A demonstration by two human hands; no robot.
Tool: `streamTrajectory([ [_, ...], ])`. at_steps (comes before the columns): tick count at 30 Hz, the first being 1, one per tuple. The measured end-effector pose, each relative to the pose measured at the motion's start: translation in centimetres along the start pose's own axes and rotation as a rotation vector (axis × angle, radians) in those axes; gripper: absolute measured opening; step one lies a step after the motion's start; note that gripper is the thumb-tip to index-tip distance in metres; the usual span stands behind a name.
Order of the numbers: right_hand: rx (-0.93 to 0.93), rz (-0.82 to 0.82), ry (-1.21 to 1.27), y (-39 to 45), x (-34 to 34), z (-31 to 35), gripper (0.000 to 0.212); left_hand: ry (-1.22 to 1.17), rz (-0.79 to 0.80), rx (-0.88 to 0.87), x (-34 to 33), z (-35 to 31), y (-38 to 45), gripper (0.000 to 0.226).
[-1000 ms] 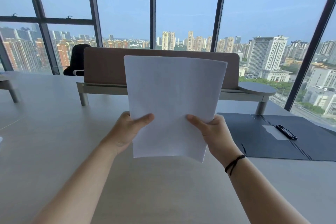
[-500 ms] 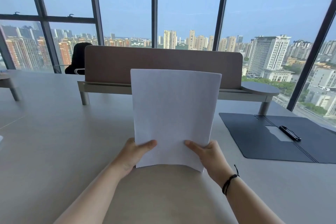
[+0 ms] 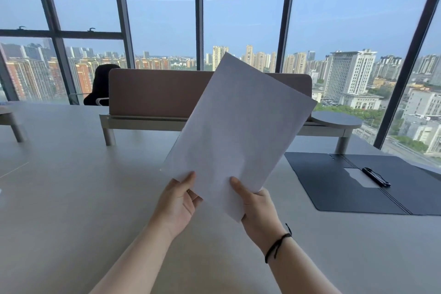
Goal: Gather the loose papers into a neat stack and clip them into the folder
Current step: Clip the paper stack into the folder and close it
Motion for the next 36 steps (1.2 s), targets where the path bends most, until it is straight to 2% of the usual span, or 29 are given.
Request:
streamTrajectory([
  [4, -0.028, 0.089, 0.164, -0.3, -0.3, 0.1, 0.025, 0.104, -0.006, -0.141, -2.2, -3.1, -0.2, 0.030],
  [8, 0.084, 0.042, 0.252, 0.8, 5.2, 3.2, 0.038, 0.319, -0.021, -0.243, -1.2, -8.2, 0.2, 0.031],
  [10, 0.132, 0.061, 0.119, 1.0, 7.5, 4.9, 0.046, 0.379, -0.012, -0.278, -1.0, -9.9, 0.2, 0.027],
  [13, 0.121, 0.084, -0.212, 1.3, 8.8, 6.2, 0.083, 0.466, -0.008, -0.339, -1.3, -11.4, 0.4, 0.021],
  [14, 0.126, 0.074, -0.281, 1.4, 8.8, 6.5, 0.090, 0.489, -0.003, -0.350, -1.5, -11.5, 0.4, 0.022],
  [15, 0.152, 0.057, -0.319, 1.5, 8.6, 6.9, 0.085, 0.505, 0.004, -0.356, -1.5, -11.6, 0.5, 0.022],
  [18, 0.248, 0.034, -0.327, 1.5, 7.3, 8.4, 0.035, 0.537, 0.038, -0.365, -1.9, -11.7, 0.7, 0.025],
  [19, 0.272, 0.031, -0.332, 1.5, 6.8, 8.6, 0.026, 0.544, 0.052, -0.366, -2.0, -11.6, 0.7, 0.027],
  [22, 0.268, 0.045, -0.338, 1.4, 6.5, 7.9, 0.022, 0.560, 0.070, -0.363, -1.0, -11.2, 0.7, 0.031],
  [26, 0.197, 0.035, -0.334, 1.0, 6.9, 5.6, 0.026, 0.584, 0.023, -0.289, 2.1, -8.8, 0.5, 0.050],
  [30, 0.157, -0.043, -0.333, 1.6, 6.9, 4.2, 0.022, 0.544, -0.003, -0.251, 3.1, -7.0, 0.7, 0.042],
  [36, 0.208, -0.079, -0.316, 2.2, 5.9, 5.8, 0.022, 0.546, 0.003, -0.281, 1.8, -8.8, 1.3, 0.035],
])
Point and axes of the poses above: each hand's wrist, its own y-axis towards the middle knuckle, its own x-axis out of the back of the hand, z = x × y, the point moved 4 cm from there along y, towards the middle knuckle, and after that the axes turned 8 degrees about -y, right-handed, at the moved point
